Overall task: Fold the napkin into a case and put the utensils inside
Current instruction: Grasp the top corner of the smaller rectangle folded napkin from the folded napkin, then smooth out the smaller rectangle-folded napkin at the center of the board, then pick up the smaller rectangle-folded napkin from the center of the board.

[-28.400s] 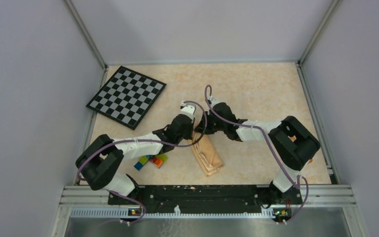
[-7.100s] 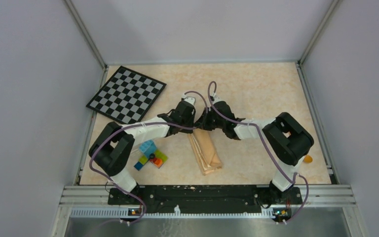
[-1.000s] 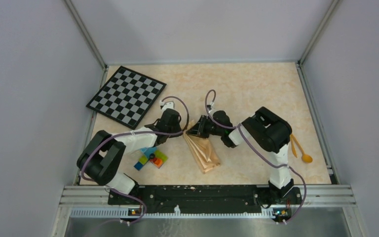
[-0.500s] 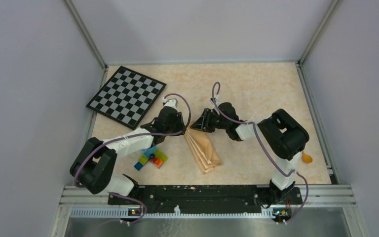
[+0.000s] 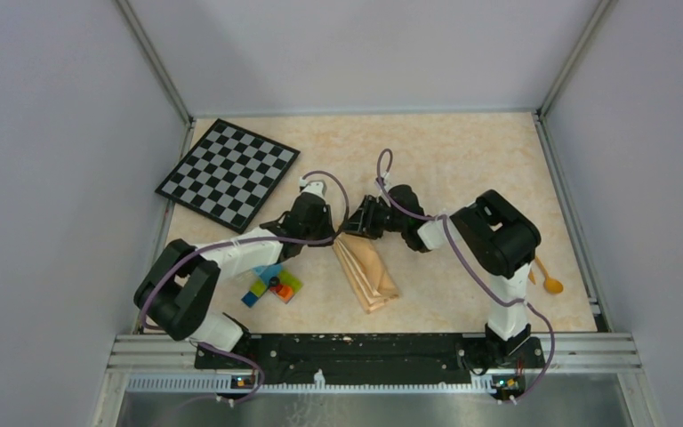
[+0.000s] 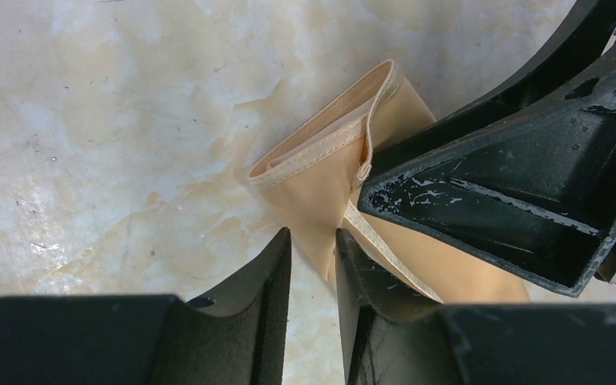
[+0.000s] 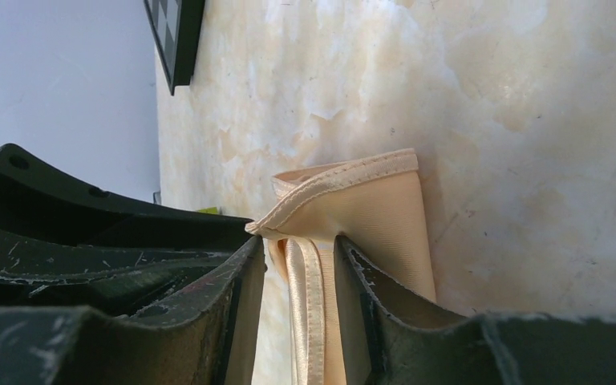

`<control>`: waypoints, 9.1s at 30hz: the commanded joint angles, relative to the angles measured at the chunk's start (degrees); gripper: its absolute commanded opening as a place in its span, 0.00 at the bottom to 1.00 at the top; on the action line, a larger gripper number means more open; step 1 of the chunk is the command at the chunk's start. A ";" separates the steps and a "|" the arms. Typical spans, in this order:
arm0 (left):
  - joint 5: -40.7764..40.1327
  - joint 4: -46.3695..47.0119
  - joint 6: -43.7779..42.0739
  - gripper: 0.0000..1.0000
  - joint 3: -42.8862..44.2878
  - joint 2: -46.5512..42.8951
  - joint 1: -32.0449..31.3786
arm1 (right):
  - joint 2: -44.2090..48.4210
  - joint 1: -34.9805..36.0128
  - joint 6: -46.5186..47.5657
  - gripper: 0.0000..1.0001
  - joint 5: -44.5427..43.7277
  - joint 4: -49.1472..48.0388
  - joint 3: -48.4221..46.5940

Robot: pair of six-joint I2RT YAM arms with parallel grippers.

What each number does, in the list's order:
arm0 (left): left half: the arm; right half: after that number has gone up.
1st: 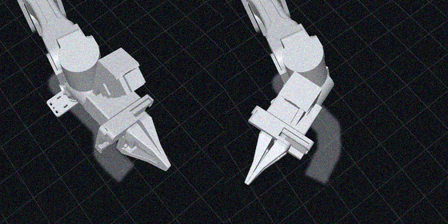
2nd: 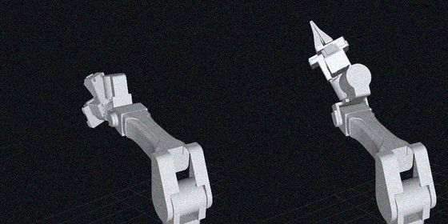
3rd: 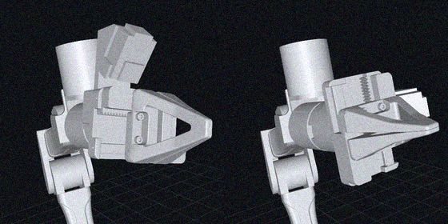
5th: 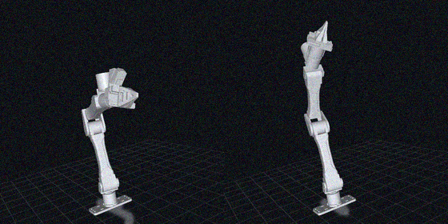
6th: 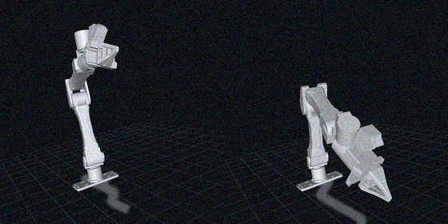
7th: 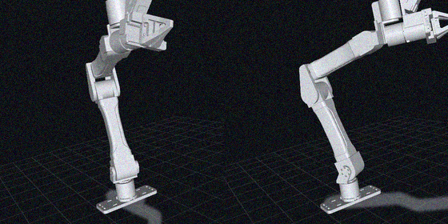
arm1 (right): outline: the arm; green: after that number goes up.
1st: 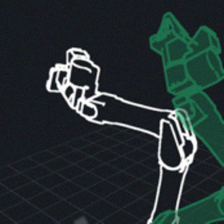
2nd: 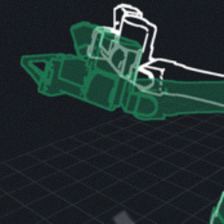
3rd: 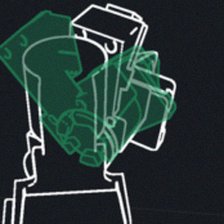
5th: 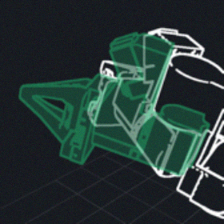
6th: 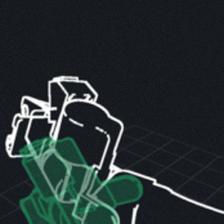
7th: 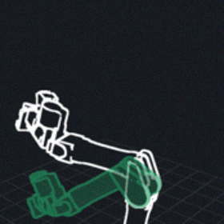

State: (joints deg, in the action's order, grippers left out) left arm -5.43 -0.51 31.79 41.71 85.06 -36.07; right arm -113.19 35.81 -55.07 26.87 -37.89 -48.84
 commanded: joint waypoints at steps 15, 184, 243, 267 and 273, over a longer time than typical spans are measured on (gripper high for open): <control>-1.97 0.80 -1.29 0.37 2.54 1.22 -0.85 | -2.25 0.05 -0.83 0.16 -0.57 -3.00 -4.00; 16.83 -7.21 16.05 0.46 -3.52 -7.72 -1.89 | 34.50 22.03 38.13 0.49 -34.35 44.03 5.08; 7.43 2.97 29.67 0.50 -21.24 -20.80 -7.43 | 24.39 28.45 24.16 0.00 -37.70 26.27 16.31; 2.84 -0.63 37.16 0.00 -13.03 -5.89 -9.37 | 27.95 30.01 28.09 0.40 -40.58 28.93 13.99; 4.52 -3.68 39.37 0.00 -11.98 -8.90 -9.35 | 31.13 35.04 35.42 0.69 -46.35 28.12 12.39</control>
State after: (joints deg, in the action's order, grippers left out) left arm 0.01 1.17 70.02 28.45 78.89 -45.39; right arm -84.64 67.90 -25.91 -14.22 -9.78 -34.26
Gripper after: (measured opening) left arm 0.013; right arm 0.662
